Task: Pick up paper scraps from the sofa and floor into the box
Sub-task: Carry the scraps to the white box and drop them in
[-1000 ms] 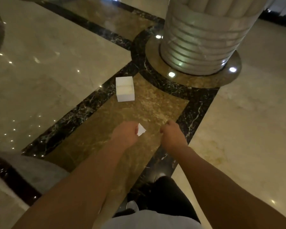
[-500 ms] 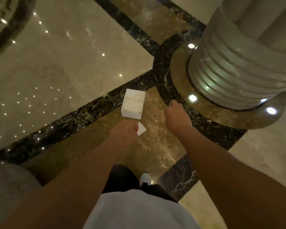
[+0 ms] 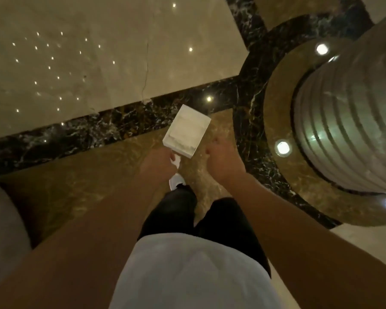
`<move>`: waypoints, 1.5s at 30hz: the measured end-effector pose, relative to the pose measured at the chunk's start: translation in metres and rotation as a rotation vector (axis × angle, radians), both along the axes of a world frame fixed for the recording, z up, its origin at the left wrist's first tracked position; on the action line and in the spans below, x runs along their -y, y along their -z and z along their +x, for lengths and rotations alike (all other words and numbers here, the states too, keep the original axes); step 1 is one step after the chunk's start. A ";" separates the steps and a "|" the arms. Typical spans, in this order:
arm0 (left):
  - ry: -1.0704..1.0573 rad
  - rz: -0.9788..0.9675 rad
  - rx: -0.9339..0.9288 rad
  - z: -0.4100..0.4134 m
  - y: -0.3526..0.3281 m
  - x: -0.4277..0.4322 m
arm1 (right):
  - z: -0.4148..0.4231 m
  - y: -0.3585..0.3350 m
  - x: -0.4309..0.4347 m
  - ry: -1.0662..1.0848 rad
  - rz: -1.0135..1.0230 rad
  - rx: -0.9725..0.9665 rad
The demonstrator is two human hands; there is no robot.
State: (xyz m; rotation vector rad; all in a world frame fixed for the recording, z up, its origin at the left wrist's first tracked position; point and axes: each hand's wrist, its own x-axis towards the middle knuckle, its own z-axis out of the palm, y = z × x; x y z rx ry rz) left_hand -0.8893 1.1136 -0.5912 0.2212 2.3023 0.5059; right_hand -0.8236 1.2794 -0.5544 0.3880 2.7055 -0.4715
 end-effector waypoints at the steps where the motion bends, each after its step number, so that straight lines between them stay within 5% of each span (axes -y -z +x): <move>1: -0.051 0.006 0.033 -0.013 0.011 -0.020 | -0.017 0.011 -0.022 -0.006 -0.021 0.032; 7: -0.223 0.062 0.117 -0.072 0.084 -0.094 | -0.092 0.097 -0.095 0.040 -0.087 0.061; 13: -0.581 0.083 0.105 -0.127 0.283 -0.161 | -0.198 0.306 -0.141 -0.159 -0.101 0.214; 20: -0.867 0.163 0.101 -0.186 0.510 -0.213 | -0.273 0.533 -0.155 -0.323 -0.142 0.166; 25: -1.031 0.101 0.261 -0.188 0.563 -0.204 | -0.265 0.574 -0.174 -0.326 -0.112 0.245; 31: -0.943 0.103 0.185 -0.188 0.455 -0.161 | -0.276 0.490 -0.171 -0.456 -0.050 0.342; 37: -0.626 -0.291 0.054 -0.169 0.231 -0.089 | -0.259 0.278 -0.101 -0.596 -0.041 0.226; 45: -0.778 -0.206 -0.080 -0.034 -0.050 0.038 | -0.145 0.011 0.053 -0.705 -0.161 0.056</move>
